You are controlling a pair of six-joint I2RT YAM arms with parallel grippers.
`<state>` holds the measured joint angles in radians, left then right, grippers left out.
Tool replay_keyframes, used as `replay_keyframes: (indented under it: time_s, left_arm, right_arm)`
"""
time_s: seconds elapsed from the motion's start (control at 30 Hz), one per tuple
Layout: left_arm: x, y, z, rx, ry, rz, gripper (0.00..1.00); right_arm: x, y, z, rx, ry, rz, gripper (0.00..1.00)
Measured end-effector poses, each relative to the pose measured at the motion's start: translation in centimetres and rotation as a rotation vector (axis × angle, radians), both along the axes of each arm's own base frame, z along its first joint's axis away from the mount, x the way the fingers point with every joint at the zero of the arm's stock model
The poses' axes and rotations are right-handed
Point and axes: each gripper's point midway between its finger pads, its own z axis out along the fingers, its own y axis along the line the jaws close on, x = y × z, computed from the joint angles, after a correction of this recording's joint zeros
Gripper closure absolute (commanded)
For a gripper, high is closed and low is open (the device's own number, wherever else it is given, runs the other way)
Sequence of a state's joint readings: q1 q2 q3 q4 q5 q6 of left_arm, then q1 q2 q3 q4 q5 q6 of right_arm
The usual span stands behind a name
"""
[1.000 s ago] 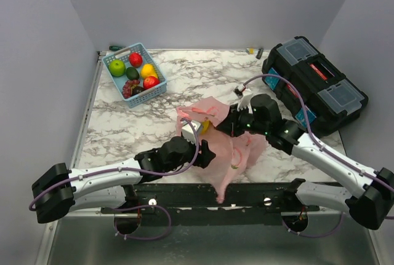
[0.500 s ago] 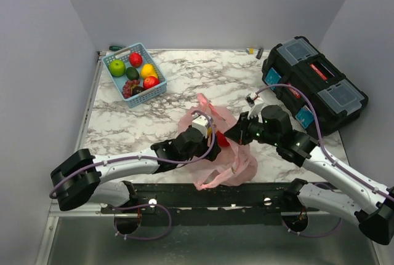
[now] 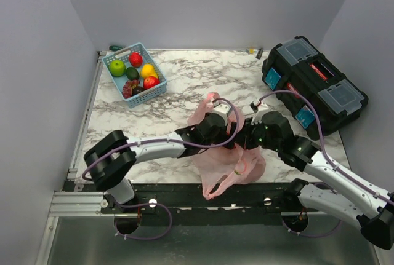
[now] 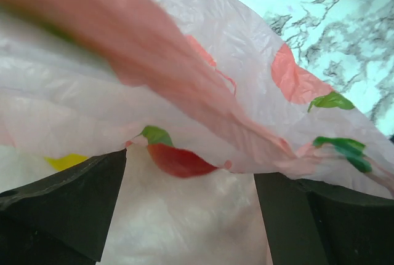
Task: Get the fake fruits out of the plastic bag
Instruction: Adjust the plastic bag at the center of the board.
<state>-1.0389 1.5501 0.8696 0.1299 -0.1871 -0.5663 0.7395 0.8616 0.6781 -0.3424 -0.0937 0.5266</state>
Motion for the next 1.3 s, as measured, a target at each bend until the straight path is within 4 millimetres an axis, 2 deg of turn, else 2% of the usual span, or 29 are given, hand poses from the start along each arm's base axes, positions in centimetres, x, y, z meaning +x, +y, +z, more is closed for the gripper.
replay_keyframes:
  time_s: [0.1,0.27,0.5,0.57,0.67,0.73,0.83,0.93,1.03,1.27,1.3]
  left_arm:
    - [1.0,-1.4,-0.9,0.033,0.008,-0.006,0.21]
    - [1.1,-2.3,-3.0,0.063,0.048,-0.018,0.23]
    - [0.0,-2.0,-6.9,0.105,0.129,-0.040,0.26]
    - [0.0,-2.0,-7.2,0.104,0.132,-0.039,0.33]
    - [0.0,-2.0,-7.3,0.104,0.136,-0.037,0.53]
    - [-0.1,-1.8,-7.5,0.106,0.136,-0.037,0.62]
    - [-0.3,-1.0,-7.6,0.120,0.139,-0.038,0.70]
    - [-0.5,0.2,-6.9,0.132,0.135,-0.038,0.76]
    - [-0.3,0.4,-3.5,0.079,0.090,-0.043,0.81]
    - [0.7,1.9,6.7,-0.093,-0.069,-0.040,0.86]
    - [0.7,2.2,7.4,-0.105,-0.082,-0.038,0.86]
  right_arm:
    - [0.5,-0.9,-0.8,-0.037,-0.001,-0.038,0.99]
    - [0.4,-2.4,-2.2,-0.106,0.024,-0.084,0.99]
    - [0.1,-1.9,-0.7,-0.049,-0.013,-0.069,0.99]
    - [0.1,-1.8,-0.6,-0.043,-0.018,-0.068,0.99]
    - [0.2,-1.8,-0.6,-0.045,-0.016,-0.069,0.99]
    - [0.2,-1.8,-0.7,-0.044,-0.017,-0.069,0.99]
    - [0.2,-1.8,-1.0,-0.047,-0.013,-0.069,0.99]
    - [0.4,-1.7,-1.4,-0.054,-0.008,-0.073,0.99]
    - [0.5,-1.6,-2.3,-0.069,0.006,-0.075,0.99]
    - [0.8,-1.4,-4.2,-0.095,0.031,-0.075,0.99]
    - [0.8,-1.4,-4.4,-0.101,0.036,-0.075,0.99]
